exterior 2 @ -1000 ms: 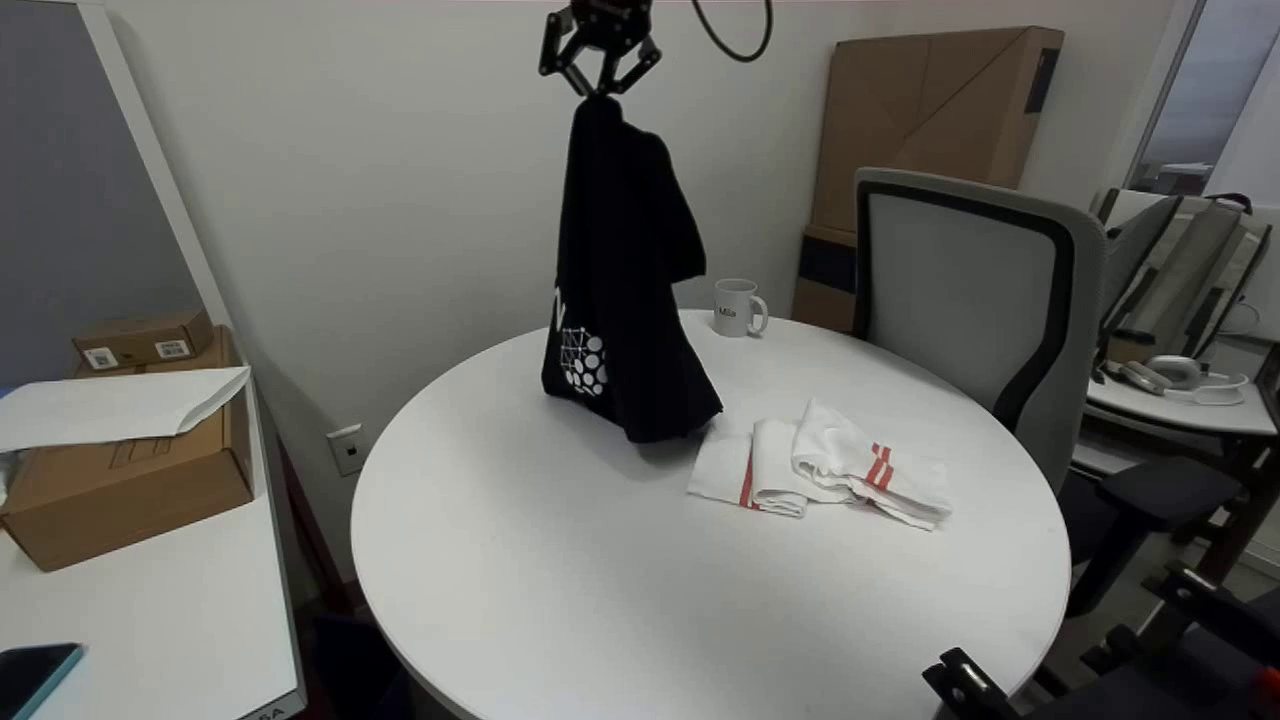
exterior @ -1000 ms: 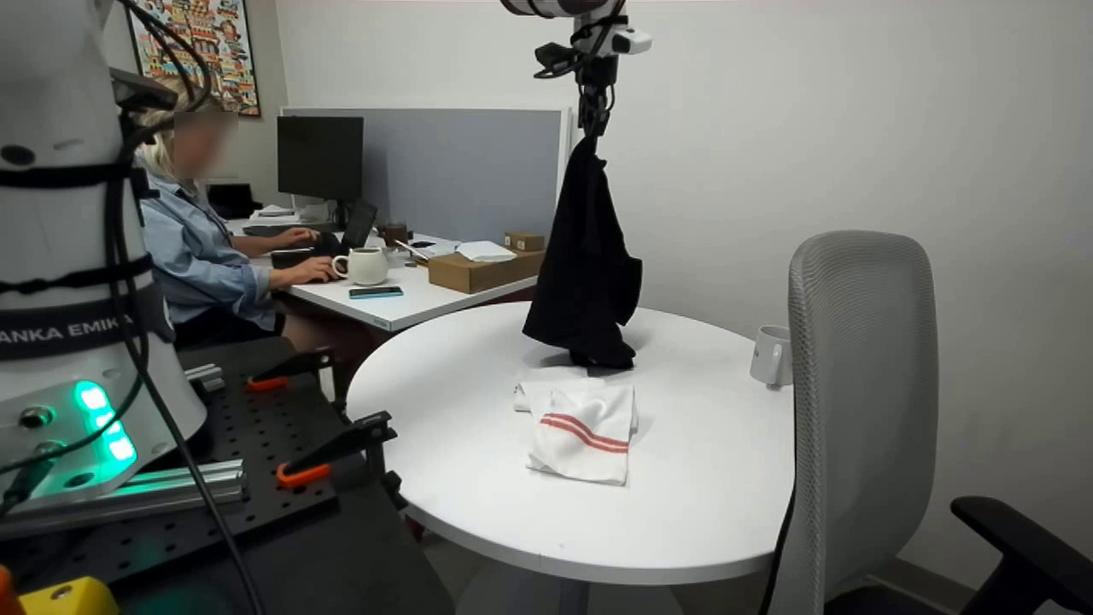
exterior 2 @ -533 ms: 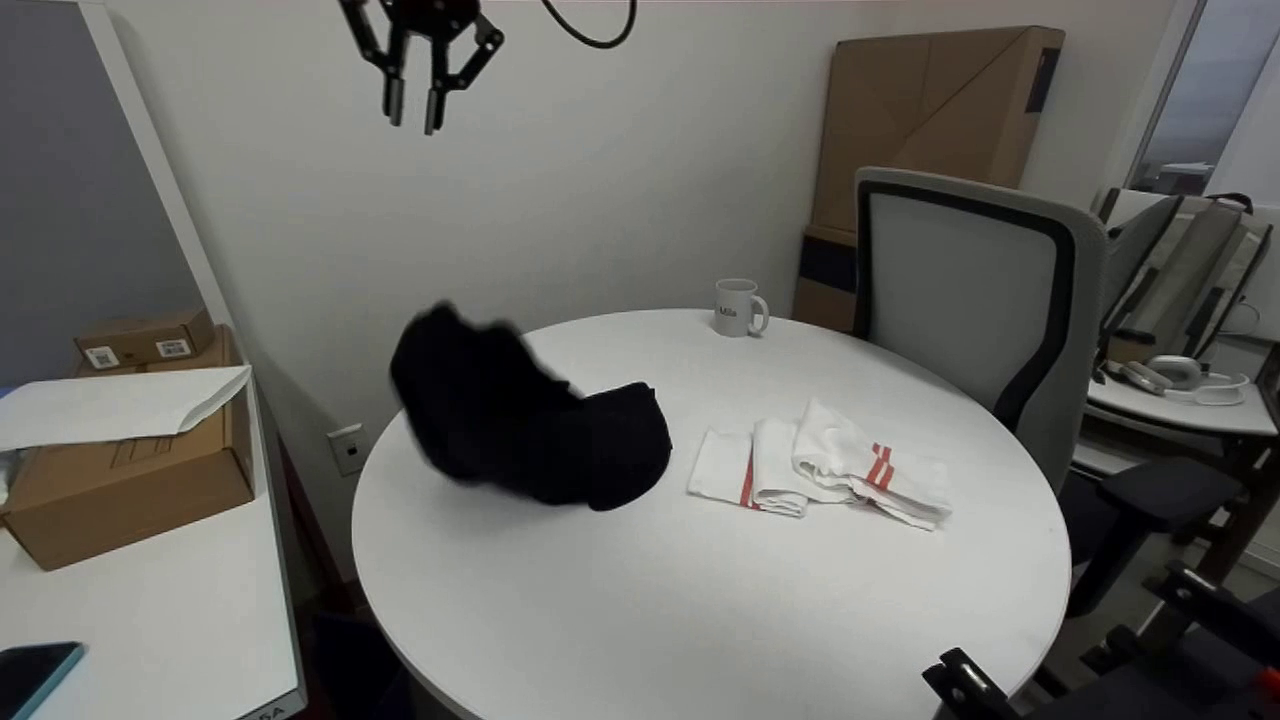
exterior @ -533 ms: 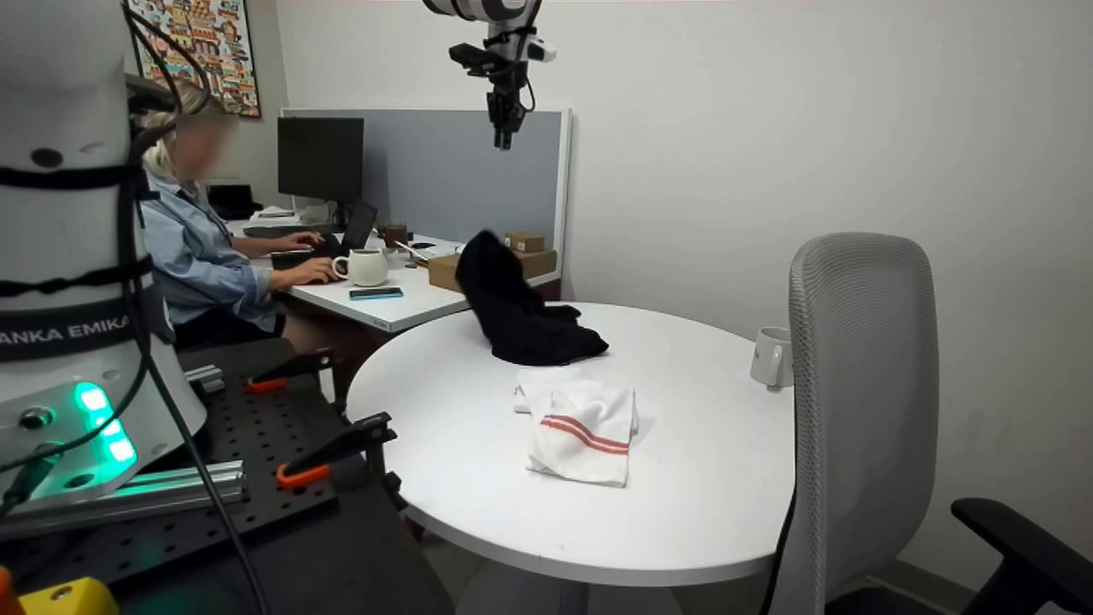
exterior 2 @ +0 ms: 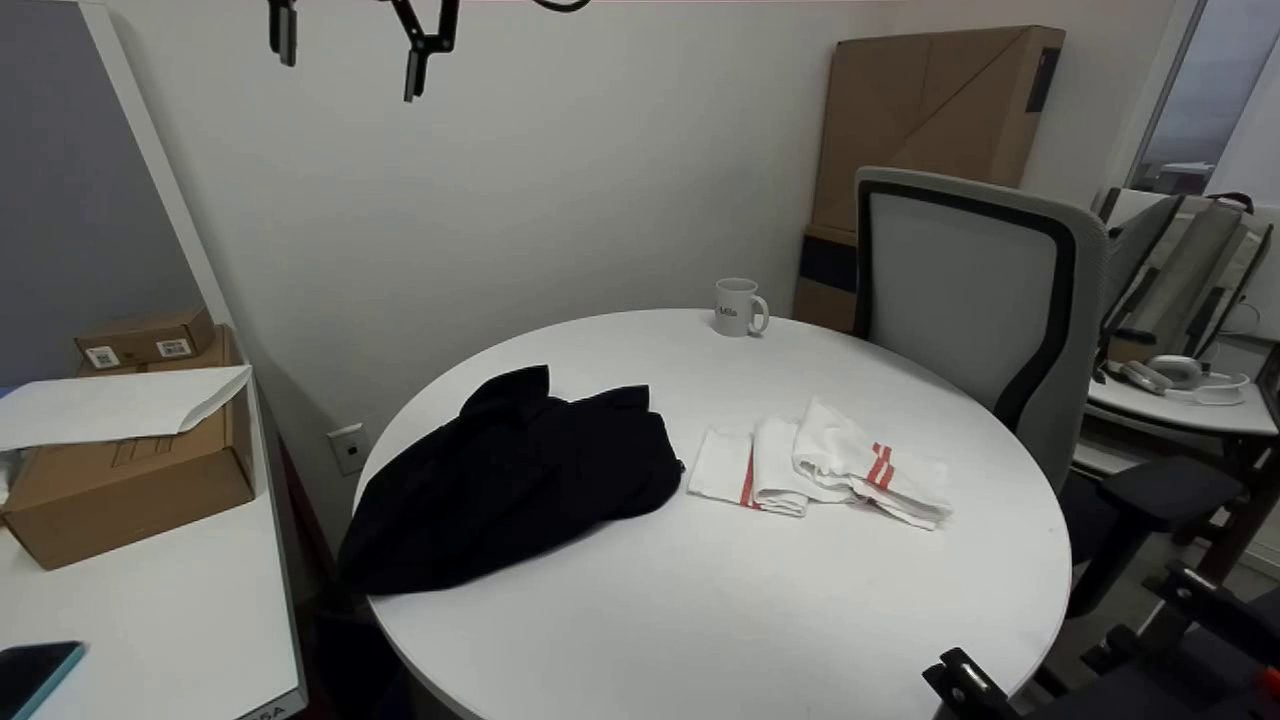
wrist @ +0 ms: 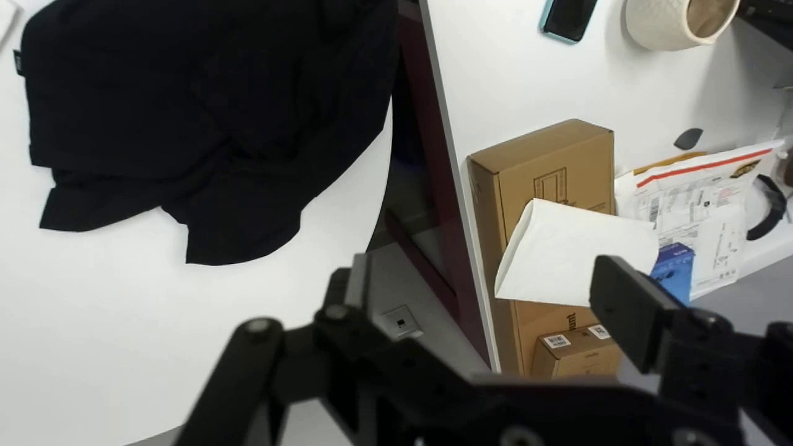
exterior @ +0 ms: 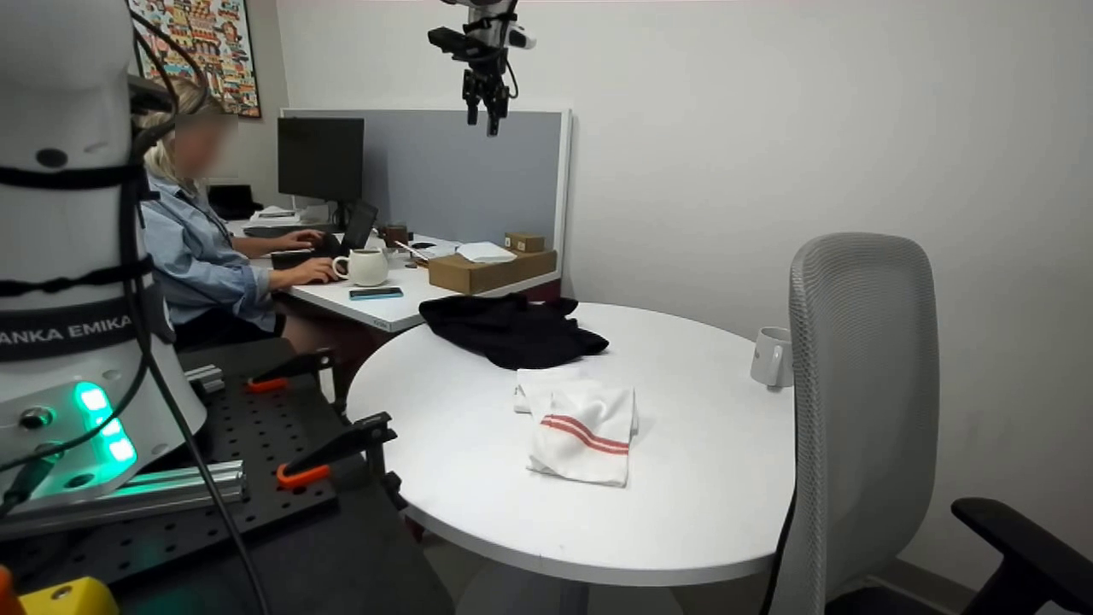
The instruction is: Put the black towel on the table
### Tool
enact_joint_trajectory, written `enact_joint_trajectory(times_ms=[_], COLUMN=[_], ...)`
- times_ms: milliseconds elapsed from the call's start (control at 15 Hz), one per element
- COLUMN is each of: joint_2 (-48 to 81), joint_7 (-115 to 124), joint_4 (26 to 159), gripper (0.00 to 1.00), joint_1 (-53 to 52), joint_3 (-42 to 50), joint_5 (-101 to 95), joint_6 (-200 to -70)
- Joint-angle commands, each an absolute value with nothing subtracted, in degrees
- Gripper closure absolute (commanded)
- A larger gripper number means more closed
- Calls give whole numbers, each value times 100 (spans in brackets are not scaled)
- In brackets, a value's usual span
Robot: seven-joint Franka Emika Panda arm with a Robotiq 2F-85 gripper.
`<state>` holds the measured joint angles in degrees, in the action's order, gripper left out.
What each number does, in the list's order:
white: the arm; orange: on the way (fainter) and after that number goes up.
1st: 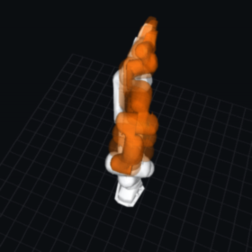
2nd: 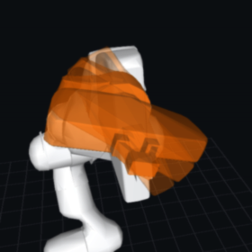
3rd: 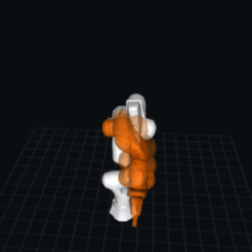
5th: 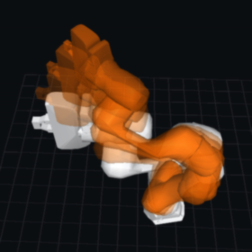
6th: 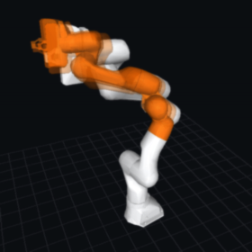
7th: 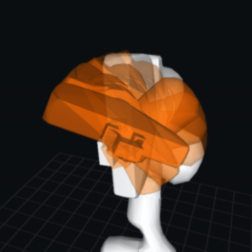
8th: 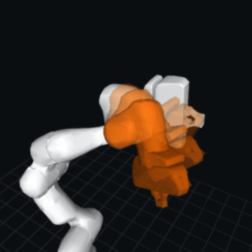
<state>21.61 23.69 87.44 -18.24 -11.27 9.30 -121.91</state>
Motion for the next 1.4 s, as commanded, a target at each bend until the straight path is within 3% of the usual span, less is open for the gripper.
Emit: enact_joint_trajectory(times_ms=[0, 467, 933, 1000, 1333], joint_2=[1427, -229, -1821, -1258, -1706], joint_7=[2456, 2704, 3284, 3139, 3179], joint_4=[9603, 11788, 14057, 13288, 13951], gripper=[0, 0, 0, 0, 0], joint_1=[-1507, -1124, -561, -575, -457], joint_3=[-1061, -771, -566, -680, -630], joint_5=[1436, 942, 1882, 1599, 1772], joint_6=[-12080, -12193, -13531, -13130, -13393])
